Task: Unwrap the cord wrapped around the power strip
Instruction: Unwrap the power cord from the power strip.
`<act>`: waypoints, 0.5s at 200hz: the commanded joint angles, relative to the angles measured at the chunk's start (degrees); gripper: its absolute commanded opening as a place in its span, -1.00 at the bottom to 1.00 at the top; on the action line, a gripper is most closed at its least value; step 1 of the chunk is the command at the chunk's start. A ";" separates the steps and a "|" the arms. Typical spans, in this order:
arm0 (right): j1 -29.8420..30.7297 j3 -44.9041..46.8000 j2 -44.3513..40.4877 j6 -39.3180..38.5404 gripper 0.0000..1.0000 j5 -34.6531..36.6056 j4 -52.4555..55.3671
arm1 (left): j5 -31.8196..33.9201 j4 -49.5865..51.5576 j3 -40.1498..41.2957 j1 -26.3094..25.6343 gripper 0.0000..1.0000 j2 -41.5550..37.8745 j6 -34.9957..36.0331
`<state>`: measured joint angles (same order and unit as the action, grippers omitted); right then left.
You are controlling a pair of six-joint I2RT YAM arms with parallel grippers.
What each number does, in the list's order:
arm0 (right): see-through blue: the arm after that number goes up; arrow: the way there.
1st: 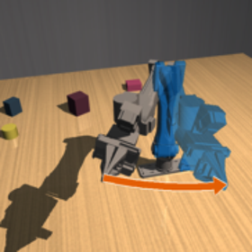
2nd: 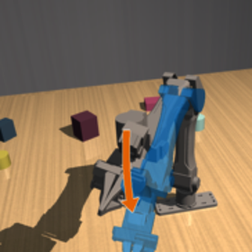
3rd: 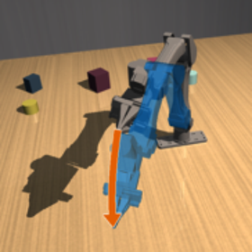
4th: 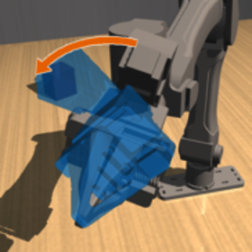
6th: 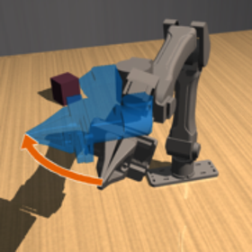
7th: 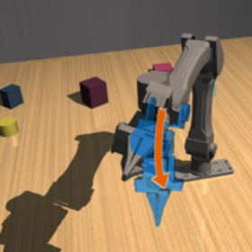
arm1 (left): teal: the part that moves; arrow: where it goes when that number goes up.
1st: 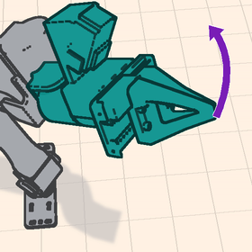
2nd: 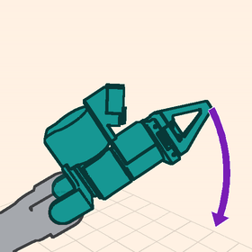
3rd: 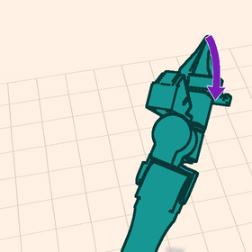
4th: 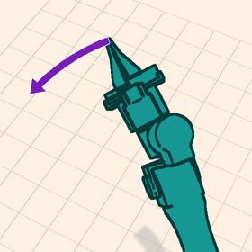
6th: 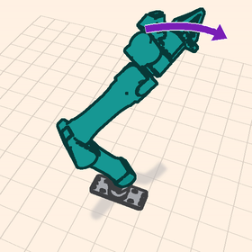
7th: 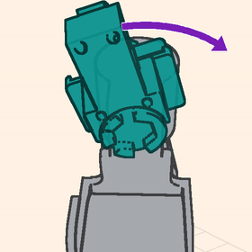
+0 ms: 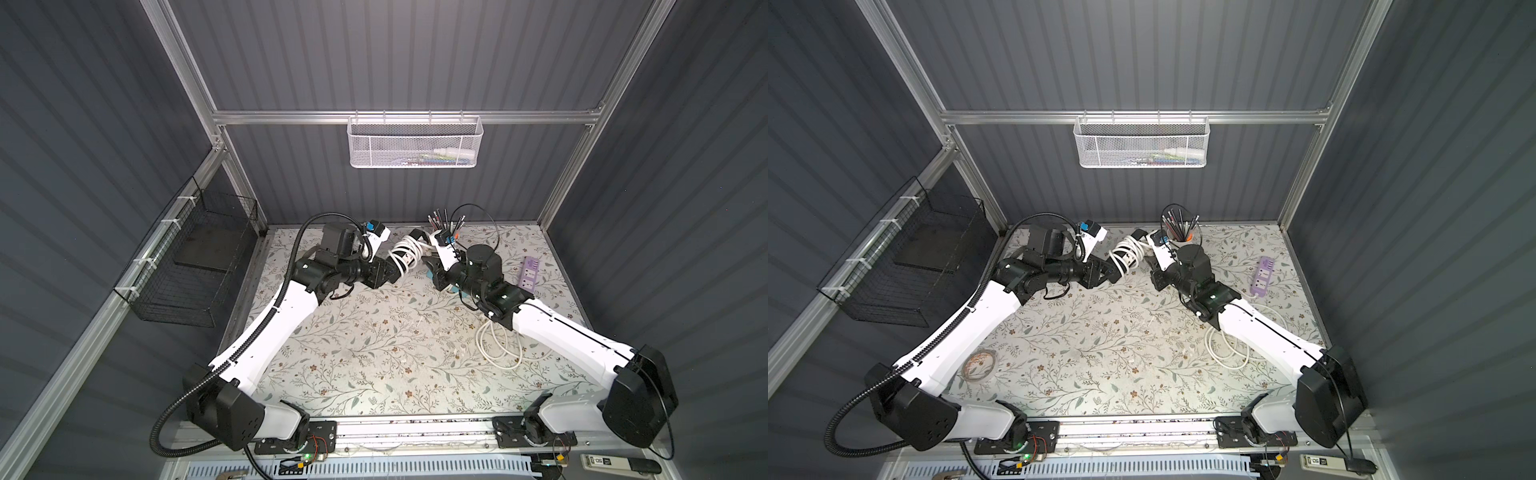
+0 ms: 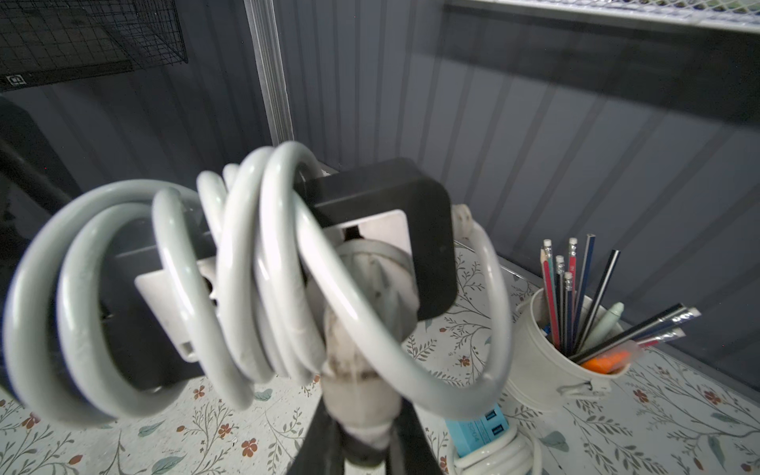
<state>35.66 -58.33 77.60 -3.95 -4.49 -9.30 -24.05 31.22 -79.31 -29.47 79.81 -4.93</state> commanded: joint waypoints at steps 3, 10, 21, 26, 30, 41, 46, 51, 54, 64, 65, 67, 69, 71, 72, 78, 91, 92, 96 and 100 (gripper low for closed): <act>-0.80 -0.94 -3.65 1.30 -1.00 -9.97 -2.24 | 2.40 -6.83 0.15 -0.14 -1.00 -0.81 -0.74; -2.70 -0.83 -4.40 2.03 -1.00 -11.31 -1.93 | 2.59 -6.73 0.39 -0.14 -1.00 -0.88 -0.62; -5.39 -0.89 -5.44 2.74 -1.00 -13.16 -1.32 | 2.67 -6.74 0.64 -0.06 -1.00 -0.93 -0.53; -6.53 -0.91 -5.76 3.16 -1.00 -14.05 -1.21 | 2.71 -6.69 0.71 -0.06 -1.00 -0.89 -0.45; -7.63 -0.96 -5.94 3.43 -1.00 -14.18 -1.10 | 2.82 -6.56 0.81 -0.06 -1.00 -0.89 -0.48; -10.22 -1.09 -6.31 4.03 -1.00 -17.66 -0.92 | 2.99 -6.53 0.90 -0.06 -1.00 -0.92 -0.41; -11.32 -1.09 -6.38 4.37 -1.00 -18.44 -0.81 | 3.10 -6.48 0.91 -0.04 -1.00 -0.86 -0.33; -12.44 -1.09 -6.45 4.82 -1.00 -19.17 -0.89 | 3.22 -6.49 0.99 -0.05 -1.00 -0.91 -0.26; -12.89 -1.09 -6.41 5.11 -1.00 -19.60 -1.05 | 3.29 -6.47 0.99 -0.06 -1.00 -0.89 -0.26; -13.92 -0.91 -6.26 5.14 -1.00 -20.15 -1.09 | 3.56 -6.45 1.25 0.01 -1.00 -0.97 -0.20; -13.93 -0.91 -6.29 5.02 -1.00 -20.18 -1.04 | 3.57 -6.44 1.21 0.02 -1.00 -0.97 -0.18; -14.06 -0.91 -6.25 4.96 -1.00 -20.13 -0.93 | 3.64 -6.44 1.18 0.03 -1.00 -1.02 -0.17; -14.15 -0.91 -6.28 4.92 -1.00 -20.12 -0.88 | 3.70 -6.39 1.18 0.03 -1.00 -0.98 -0.10; -14.22 -0.85 -6.29 4.85 -1.00 -20.10 -0.80 | 3.67 -6.36 1.17 0.03 -1.00 -1.04 -0.11; -14.26 -0.84 -6.31 4.84 -1.00 -20.11 -0.76 | 3.67 -6.36 1.13 0.03 -1.00 -1.05 -0.09; -14.24 -0.75 -6.15 4.76 -1.00 -20.16 -0.68 | 3.96 -6.35 1.12 0.03 -1.00 -1.11 -0.08; -14.07 -0.61 -5.92 5.23 -1.00 -20.79 -0.71 | 4.19 -6.36 0.92 0.12 -1.00 -1.02 0.07; -14.01 -0.58 -5.90 5.24 -1.00 -20.81 -0.76 | 4.23 -6.35 0.87 0.12 -1.00 -0.99 -0.01; -13.66 -0.52 -5.92 5.34 -1.00 -20.78 -0.93 | 4.23 -6.35 0.87 0.12 -1.00 -0.99 -0.01; -13.31 -0.41 -5.97 5.35 -1.00 -20.53 -0.96 | 4.22 -6.42 0.78 0.12 -1.00 -0.89 -0.07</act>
<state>23.59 -58.30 73.21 -1.50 -25.36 -8.03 -25.69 24.34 -79.00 -31.11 79.83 -4.93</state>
